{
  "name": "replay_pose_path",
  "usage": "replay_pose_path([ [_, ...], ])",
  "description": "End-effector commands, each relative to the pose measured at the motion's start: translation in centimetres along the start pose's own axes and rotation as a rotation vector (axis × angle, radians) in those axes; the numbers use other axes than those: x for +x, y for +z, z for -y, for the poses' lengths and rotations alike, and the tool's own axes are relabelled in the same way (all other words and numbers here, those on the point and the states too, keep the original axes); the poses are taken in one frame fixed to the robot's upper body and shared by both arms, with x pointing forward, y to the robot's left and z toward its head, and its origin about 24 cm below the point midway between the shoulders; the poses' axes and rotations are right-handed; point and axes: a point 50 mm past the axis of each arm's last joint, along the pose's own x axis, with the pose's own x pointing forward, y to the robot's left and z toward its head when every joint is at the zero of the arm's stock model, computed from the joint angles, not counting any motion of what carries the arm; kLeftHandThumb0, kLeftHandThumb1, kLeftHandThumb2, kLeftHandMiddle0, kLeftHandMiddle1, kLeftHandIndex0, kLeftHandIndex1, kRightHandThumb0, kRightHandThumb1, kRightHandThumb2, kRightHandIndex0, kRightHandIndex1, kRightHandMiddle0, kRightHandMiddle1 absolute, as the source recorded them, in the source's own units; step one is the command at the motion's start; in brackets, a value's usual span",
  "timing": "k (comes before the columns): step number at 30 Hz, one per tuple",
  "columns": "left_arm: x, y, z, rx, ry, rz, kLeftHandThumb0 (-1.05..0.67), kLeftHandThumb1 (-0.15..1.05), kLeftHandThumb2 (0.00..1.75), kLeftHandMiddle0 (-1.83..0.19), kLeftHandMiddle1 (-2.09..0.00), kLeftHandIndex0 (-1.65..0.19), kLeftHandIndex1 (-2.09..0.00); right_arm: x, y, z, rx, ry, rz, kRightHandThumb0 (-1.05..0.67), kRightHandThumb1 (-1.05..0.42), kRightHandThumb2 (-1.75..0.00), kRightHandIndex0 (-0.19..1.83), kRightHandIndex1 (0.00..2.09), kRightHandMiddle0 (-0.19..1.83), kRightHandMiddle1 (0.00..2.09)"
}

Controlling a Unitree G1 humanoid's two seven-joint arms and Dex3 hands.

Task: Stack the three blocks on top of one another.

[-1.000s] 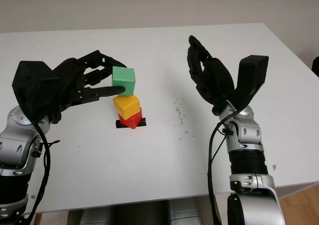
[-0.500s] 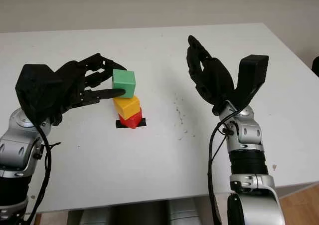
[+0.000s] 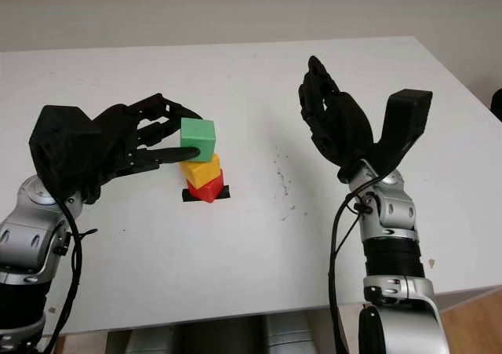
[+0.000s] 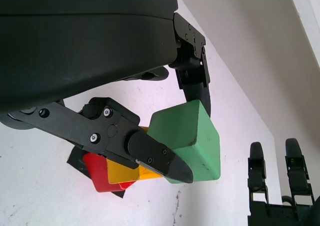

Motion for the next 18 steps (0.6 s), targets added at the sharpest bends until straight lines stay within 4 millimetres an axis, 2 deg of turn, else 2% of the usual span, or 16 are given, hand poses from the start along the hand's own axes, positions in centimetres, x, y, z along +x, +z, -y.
replay_pose_path([
  [1, -0.24, 0.01, 0.27, 0.014, -0.003, 0.001, -0.4, 1.03, 0.05, -0.26, -0.04, -0.42, -1.63, -0.09, 0.48, -0.01, -0.009, 0.007, 0.019, -0.68, -1.05, -0.62, -0.19, 0.0, -0.19, 0.0],
  [18, -0.29, -0.08, 0.37, 0.087, 0.012, -0.016, -0.42, 1.01, 0.05, -0.28, -0.05, -0.43, -1.59, -0.05, 0.54, 0.02, -0.013, 0.013, 0.014, -0.67, -1.05, -0.62, -0.19, 0.0, -0.19, 0.0],
])
